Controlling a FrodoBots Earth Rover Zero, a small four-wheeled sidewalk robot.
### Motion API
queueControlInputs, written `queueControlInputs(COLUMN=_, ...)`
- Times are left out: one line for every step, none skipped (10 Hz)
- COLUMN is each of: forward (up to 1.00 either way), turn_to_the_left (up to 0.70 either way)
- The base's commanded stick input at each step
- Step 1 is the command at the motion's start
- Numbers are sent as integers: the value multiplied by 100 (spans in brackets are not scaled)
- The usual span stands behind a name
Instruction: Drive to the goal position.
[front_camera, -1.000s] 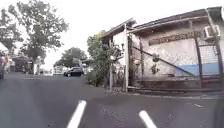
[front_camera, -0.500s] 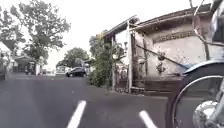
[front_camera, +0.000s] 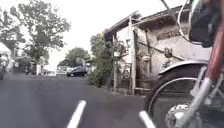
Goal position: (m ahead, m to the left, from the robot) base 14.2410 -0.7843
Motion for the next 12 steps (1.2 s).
queueControlInputs(forward=0, turn_to_the_left=0)
queueControlInputs(forward=0, turn_to_the_left=0)
queueControlInputs(forward=0, turn_to_the_left=0)
queueControlInputs(forward=-44, turn_to_the_left=0)
queueControlInputs(forward=-70, turn_to_the_left=0)
queueControlInputs(forward=-70, turn_to_the_left=0)
queueControlInputs(forward=-70, turn_to_the_left=0)
queueControlInputs(forward=-70, turn_to_the_left=0)
queueControlInputs(forward=-70, turn_to_the_left=0)
queueControlInputs(forward=-70, turn_to_the_left=0)
queueControlInputs(forward=-70, turn_to_the_left=0)
queueControlInputs(forward=-70, turn_to_the_left=0)
